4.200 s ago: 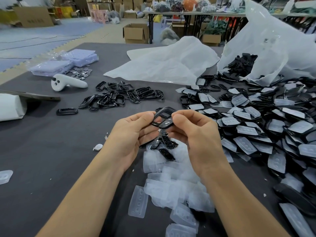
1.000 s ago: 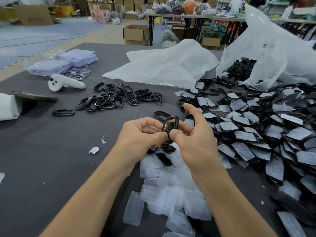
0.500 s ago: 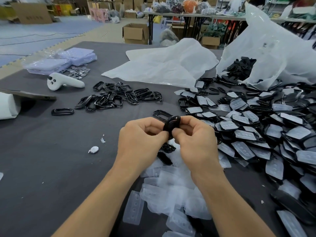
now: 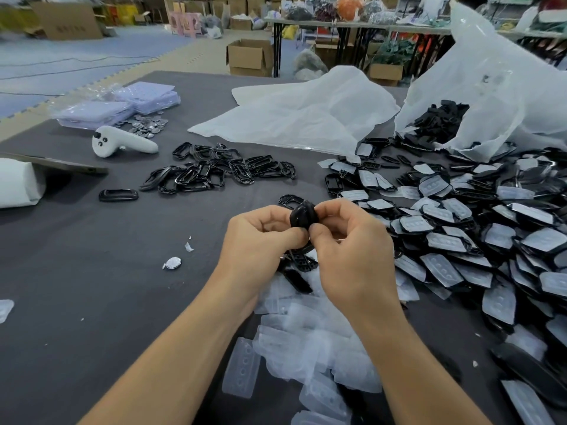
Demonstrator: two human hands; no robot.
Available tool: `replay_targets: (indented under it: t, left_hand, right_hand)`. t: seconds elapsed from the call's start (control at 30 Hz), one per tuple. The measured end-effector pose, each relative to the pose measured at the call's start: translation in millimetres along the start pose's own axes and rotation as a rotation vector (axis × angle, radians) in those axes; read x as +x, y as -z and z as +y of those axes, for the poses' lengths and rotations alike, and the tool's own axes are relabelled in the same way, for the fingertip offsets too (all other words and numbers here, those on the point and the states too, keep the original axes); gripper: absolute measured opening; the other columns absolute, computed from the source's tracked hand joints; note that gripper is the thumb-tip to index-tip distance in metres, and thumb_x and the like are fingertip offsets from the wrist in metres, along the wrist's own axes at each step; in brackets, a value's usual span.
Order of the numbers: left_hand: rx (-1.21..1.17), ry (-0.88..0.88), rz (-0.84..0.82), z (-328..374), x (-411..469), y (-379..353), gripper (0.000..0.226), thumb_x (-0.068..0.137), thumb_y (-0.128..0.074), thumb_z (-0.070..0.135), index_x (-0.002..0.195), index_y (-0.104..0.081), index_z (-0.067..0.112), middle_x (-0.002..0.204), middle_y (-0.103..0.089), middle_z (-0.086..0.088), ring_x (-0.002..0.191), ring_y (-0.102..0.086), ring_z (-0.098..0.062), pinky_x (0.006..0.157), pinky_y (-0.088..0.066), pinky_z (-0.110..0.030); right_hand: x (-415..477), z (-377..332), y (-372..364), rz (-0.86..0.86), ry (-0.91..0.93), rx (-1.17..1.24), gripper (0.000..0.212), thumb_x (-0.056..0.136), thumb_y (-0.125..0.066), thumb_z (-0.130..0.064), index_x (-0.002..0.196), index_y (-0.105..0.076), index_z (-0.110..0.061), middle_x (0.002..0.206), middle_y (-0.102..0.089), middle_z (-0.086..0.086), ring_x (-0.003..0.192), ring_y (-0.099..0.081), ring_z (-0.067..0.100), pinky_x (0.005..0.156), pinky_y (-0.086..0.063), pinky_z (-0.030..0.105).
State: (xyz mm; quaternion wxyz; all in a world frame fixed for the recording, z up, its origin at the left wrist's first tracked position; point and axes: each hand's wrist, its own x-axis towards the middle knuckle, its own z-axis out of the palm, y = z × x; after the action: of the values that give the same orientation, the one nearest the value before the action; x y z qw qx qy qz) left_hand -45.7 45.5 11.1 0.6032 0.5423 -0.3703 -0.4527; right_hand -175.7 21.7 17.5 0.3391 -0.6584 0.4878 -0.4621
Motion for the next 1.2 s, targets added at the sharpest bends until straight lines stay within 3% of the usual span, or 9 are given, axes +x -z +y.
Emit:
replay_targets:
  t: [0.07,0.2,0.37,0.5,0.6,0.7,0.87,1.03,1.2]
  left_hand:
    - [-0.034,-0.001,0.000,1.1,-1.5,-0.1,0.019,0.062,-0.079,0.008,0.079,-0.080,0.014,0.081,-0.076,-0.019,0.073,-0.071,-0.021,0.071,-0.058,-0.027]
    - [-0.128,0.020,-0.059,4.4,-3.0,0.7,0.020,0.068,-0.076,-0.006,0.075,-0.078,0.013,0.072,-0.073,-0.010,0.064,-0.067,-0.018,0.060,-0.054,-0.023]
    - [-0.199,0.126,-0.107,8.0,-0.2,5.0,0.014,0.058,-0.076,0.005,0.064,-0.073,0.017,0.066,-0.065,-0.004,0.060,-0.057,-0.015,0.060,-0.051,-0.023]
    - [-0.091,0.060,-0.137,9.5,0.1,8.5,0.019,0.062,-0.085,-0.002,0.071,-0.076,0.013,0.071,-0.071,-0.008,0.065,-0.064,-0.017,0.064,-0.053,-0.024]
    - [0.075,-0.026,-0.062,5.5,-0.6,7.3,0.019,0.075,-0.082,-0.002,0.084,-0.082,0.015,0.080,-0.079,-0.009,0.071,-0.073,-0.016,0.068,-0.058,-0.024]
    - [0.070,-0.036,0.038,3.5,0.8,6.5,0.017,0.076,-0.084,0.001,0.083,-0.083,0.017,0.079,-0.079,-0.011,0.067,-0.072,-0.015,0.065,-0.058,-0.024]
    - [0.066,0.038,-0.005,4.6,4.3,11.1,0.007,0.078,-0.084,0.008,0.080,-0.084,0.015,0.076,-0.075,-0.012,0.068,-0.065,-0.017,0.064,-0.054,-0.019]
    - [-0.033,0.131,-0.080,7.5,5.4,10.8,0.005,0.074,-0.081,0.015,0.074,-0.083,0.020,0.071,-0.072,-0.002,0.065,-0.063,-0.009,0.061,-0.049,-0.018]
    - [-0.209,0.186,-0.073,5.5,5.3,7.9,0.032,0.067,-0.080,0.021,0.097,-0.079,0.011,0.068,-0.068,-0.003,0.056,-0.061,-0.007,0.053,-0.050,-0.015]
  right_hand:
    - [-0.1,-0.2,-1.0,-0.001,0.016,-0.024,0.025,0.092,-0.067,-0.009,0.090,-0.067,-0.034,0.081,-0.073,-0.021,0.078,-0.070,0.000,0.072,-0.054,0.015]
    - [1.1,1.1,-2.3,-0.050,-0.063,0.093,0.024,0.095,-0.064,-0.008,0.090,-0.069,-0.031,0.082,-0.075,-0.009,0.078,-0.071,0.011,0.073,-0.059,0.035]
    - [2.3,-2.1,0.5,-0.201,-0.183,0.399,0.032,0.097,-0.060,0.000,0.082,-0.071,-0.025,0.082,-0.074,-0.001,0.073,-0.068,0.009,0.059,-0.056,0.022]
    - [5.0,0.7,3.8,-0.165,-0.113,0.317,0.028,0.095,-0.061,0.000,0.083,-0.069,-0.024,0.077,-0.071,-0.002,0.071,-0.063,0.008,0.062,-0.056,0.026]
    - [7.2,4.5,6.7,-0.177,-0.021,0.128,0.026,0.092,-0.063,0.000,0.083,-0.066,-0.023,0.073,-0.068,-0.008,0.066,-0.058,0.003,0.066,-0.054,0.027]
    - [7.0,5.5,7.7,-0.170,0.016,0.044,0.025,0.091,-0.065,-0.002,0.082,-0.066,-0.025,0.071,-0.067,-0.013,0.064,-0.057,0.002,0.064,-0.052,0.022]
    - [7.5,8.6,5.7,-0.132,-0.065,0.138,0.020,0.091,-0.068,-0.005,0.086,-0.072,-0.025,0.078,-0.072,-0.005,0.073,-0.067,0.013,0.068,-0.056,0.029]
    - [9.0,5.8,7.8,-0.182,-0.148,0.307,0.020,0.088,-0.073,0.000,0.086,-0.075,-0.020,0.072,-0.073,-0.006,0.066,-0.065,0.004,0.061,-0.051,0.016]
    - [10.9,1.7,14.3,-0.186,-0.189,0.398,0.017,0.086,-0.076,0.003,0.089,-0.078,-0.013,0.076,-0.076,0.009,0.063,-0.067,0.013,0.056,-0.054,0.022]
